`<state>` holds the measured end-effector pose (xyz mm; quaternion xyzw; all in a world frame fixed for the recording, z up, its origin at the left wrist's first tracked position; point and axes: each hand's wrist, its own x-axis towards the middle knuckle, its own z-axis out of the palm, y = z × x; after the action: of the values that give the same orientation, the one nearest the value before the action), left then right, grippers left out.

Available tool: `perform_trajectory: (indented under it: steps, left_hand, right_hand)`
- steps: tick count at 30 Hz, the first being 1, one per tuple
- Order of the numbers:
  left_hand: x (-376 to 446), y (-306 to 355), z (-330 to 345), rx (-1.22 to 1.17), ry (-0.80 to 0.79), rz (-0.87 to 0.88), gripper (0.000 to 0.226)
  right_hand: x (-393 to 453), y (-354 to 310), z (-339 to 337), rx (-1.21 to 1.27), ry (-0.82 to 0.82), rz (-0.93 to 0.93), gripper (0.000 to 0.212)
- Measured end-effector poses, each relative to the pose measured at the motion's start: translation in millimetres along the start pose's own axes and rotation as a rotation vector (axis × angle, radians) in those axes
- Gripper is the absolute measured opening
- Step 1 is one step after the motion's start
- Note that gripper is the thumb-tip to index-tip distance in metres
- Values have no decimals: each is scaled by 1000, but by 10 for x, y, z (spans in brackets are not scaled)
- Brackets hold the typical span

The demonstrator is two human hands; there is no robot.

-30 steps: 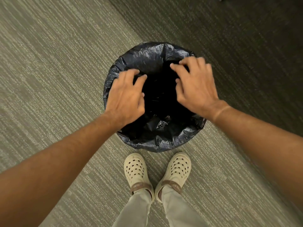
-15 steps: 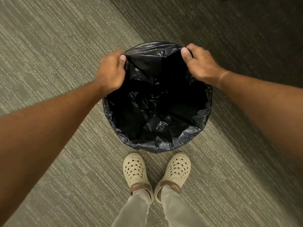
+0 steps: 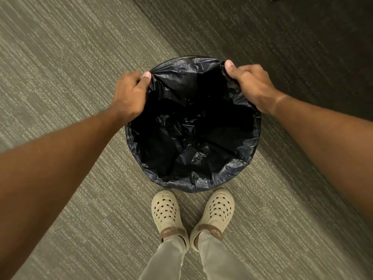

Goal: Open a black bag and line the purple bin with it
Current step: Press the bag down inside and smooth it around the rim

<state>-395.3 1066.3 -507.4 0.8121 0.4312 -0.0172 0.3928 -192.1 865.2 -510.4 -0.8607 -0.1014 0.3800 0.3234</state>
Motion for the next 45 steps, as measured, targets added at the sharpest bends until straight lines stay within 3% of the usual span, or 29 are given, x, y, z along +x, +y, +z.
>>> perform_trajectory:
  steps: [5,7,9,13,16,20,25,29,32,37,45]
  left_hand:
    - [-331,-82,44,-181,-2,-226,51]
    - [-462,-141,88,-205,26,-262,47]
    - [-540,-152,106,-206,105,-276,48]
    - [-599,-93,147,-222,227,-334,59]
    - [-594,-76,161,-221,220,-390,56]
    - [-595,-12,143,-285,162,-490,48]
    - [-705,-98,142,-285,245,-447,42]
    - [-992,-88,242,-272,311,-529,50]
    - [-1175,-69,345,-334,358,-536,42]
    - [-1189,-124,494,-448,448,-630,60]
    - [-1149,-137,516,-522,448,-704,50]
  right_hand:
    - [-231,239,-55,175,-21,110,78]
    - [-318,356,-10,199,72,122,64]
    - [-400,377,49,166,138,123,54]
    - [-509,326,122,14,256,44,55]
    - [-506,309,160,-41,280,-17,59]
    - [-472,252,151,-22,280,52,67]
    - [-607,270,91,9,306,130,57]
    - [-869,423,141,91,344,224,52]
    - [-1039,504,253,120,395,303,54]
    - [-1131,449,438,224,478,375,51]
    - [-1114,387,476,347,556,407,65]
